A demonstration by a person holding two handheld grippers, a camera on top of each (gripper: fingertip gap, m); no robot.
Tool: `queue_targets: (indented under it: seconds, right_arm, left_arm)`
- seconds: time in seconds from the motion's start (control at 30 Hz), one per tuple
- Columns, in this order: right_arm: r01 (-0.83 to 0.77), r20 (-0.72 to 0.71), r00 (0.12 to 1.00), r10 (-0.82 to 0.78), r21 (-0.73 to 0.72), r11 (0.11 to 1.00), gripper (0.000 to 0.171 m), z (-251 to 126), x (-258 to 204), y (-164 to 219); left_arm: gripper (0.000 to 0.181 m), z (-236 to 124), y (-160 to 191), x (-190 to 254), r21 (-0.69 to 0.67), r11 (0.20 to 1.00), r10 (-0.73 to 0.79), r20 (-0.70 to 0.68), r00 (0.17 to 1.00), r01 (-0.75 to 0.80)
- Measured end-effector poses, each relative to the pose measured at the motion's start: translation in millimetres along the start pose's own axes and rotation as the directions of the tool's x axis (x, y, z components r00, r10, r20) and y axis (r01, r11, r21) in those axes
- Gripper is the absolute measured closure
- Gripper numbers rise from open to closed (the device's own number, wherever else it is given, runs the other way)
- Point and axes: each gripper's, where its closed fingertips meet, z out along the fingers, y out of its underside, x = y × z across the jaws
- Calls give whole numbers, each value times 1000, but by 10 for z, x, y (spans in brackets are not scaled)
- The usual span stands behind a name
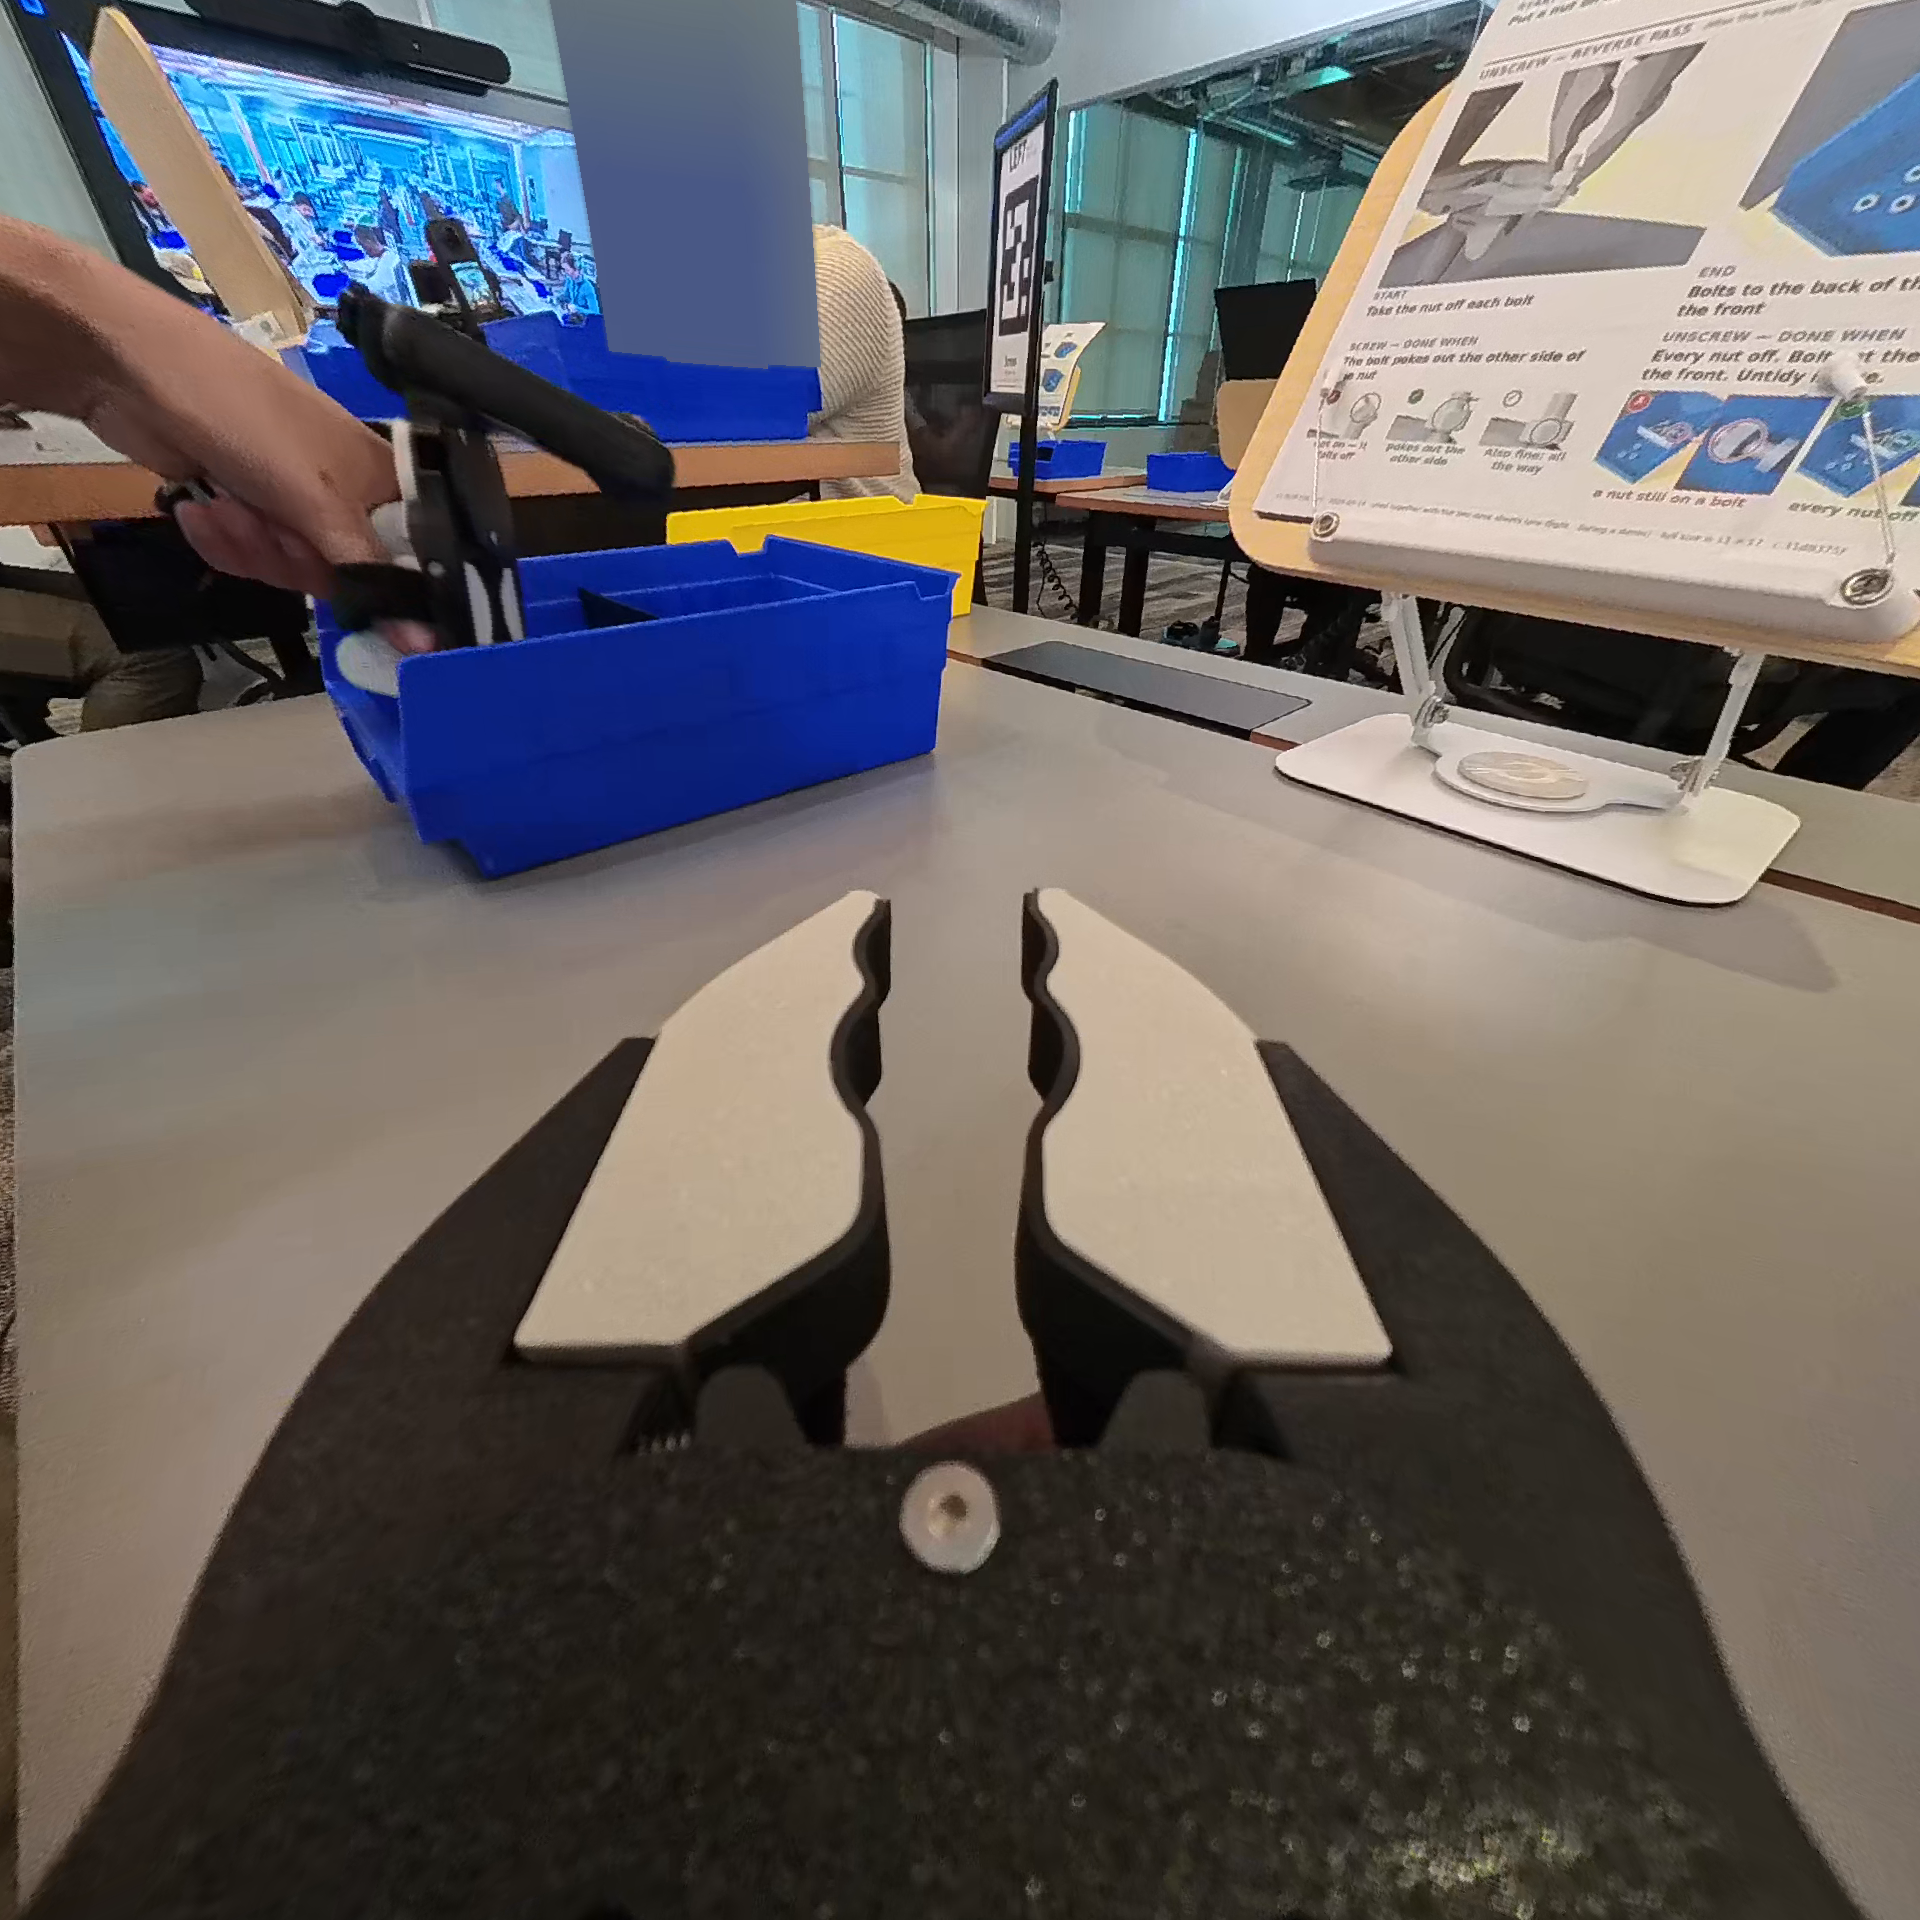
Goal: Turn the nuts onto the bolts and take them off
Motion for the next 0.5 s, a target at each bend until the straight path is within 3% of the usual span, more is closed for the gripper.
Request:
queue_targets:
  seconds: [0.27, 0.37, 0.5]
  right_arm:
    - [7, 3, 1000, -7, 4, 1000, 149, -5, -11, -5]
    - [6, 5, 1000, -6, 6, 1000, 149, -8, -12, -7]
    - [10, 7, 1000, -11, 5, 1000, 150, -10, -19, -6]
  left_arm:
    - [139, 212, 145, 69, -132, 991, -42, -54, 998, 34]
    - [165, 215, 116, 60, -145, 989, -24, -44, 999, 18]
    - [166, 219, 109, 80, -154, 988, -28, -65, 997, 18]
